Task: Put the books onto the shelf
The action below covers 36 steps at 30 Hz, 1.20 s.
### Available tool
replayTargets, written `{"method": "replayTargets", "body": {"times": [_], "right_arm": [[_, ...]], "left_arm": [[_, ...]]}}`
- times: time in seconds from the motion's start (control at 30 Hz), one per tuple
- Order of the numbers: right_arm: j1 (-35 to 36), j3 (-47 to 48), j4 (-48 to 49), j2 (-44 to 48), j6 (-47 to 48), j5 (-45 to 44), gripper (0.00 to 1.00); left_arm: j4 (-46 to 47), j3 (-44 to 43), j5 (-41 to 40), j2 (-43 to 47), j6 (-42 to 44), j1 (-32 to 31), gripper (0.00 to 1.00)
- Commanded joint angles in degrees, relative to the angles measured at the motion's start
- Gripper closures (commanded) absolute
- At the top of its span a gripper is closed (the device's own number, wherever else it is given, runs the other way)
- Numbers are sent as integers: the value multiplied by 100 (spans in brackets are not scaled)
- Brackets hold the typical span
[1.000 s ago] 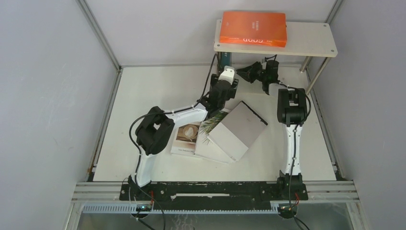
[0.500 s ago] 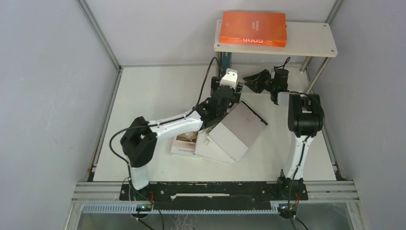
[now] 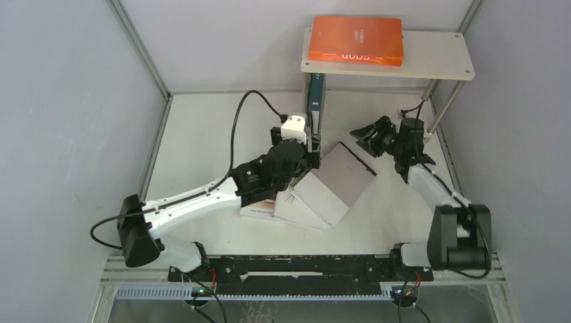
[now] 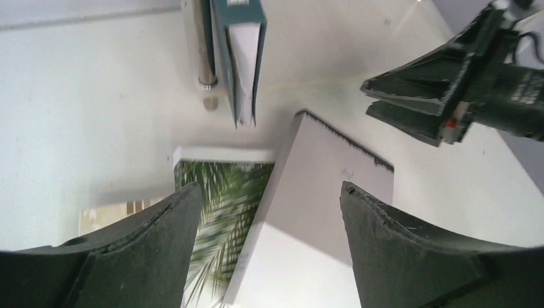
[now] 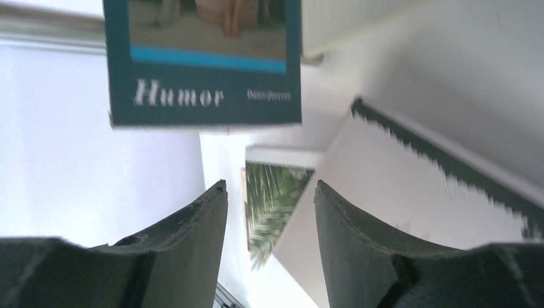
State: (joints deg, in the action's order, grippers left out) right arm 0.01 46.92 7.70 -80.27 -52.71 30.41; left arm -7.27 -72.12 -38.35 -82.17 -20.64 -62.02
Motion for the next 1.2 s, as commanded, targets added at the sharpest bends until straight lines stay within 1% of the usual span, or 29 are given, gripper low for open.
{"method": "replayTargets", "body": {"times": [0.0, 0.23, 0.4, 0.5, 0.63, 0.77, 0.93, 1.07, 1.1, 1.17], "right_arm": [[284, -650, -1181, 1134, 557, -599, 40], [830, -1894, -2053, 3431, 246, -1314, 38], [1131, -2566, -2836, 5149, -411, -1870, 24], [1295, -2949, -3156, 5946, -793, -2019, 23], [1600, -3295, -3405, 6377, -1209, -2163, 22], [2027, -3573, -3418, 6417, -1514, -2498, 21], [2408, -4079, -3042, 6421, -1934, -2712, 21], [2496, -4386, -2670, 6475, -2110, -2744, 19], [2501, -4457, -2568, 6479, -2136, -2732, 15], [2498, -4632, -2317, 6487, -2227, -2711, 13]], "left_arm": [[-643, 594, 70, 599, -748, -168, 17], [-846, 1380, 161, 1441, -1272, -297, 16], [-903, 1752, 312, 1754, -1533, -343, 16], [-932, 1889, 382, 1847, -1613, -385, 16], [-984, 1913, 420, 1908, -1649, -416, 16], [-1043, 1895, 419, 1959, -1598, -416, 15], [-1084, 1876, 425, 1975, -1551, -417, 15], [-1112, 1851, 383, 1986, -1476, -416, 13], [-1110, 1853, 365, 1986, -1449, -415, 13], [-1105, 1826, 355, 1965, -1398, -416, 12]]}}
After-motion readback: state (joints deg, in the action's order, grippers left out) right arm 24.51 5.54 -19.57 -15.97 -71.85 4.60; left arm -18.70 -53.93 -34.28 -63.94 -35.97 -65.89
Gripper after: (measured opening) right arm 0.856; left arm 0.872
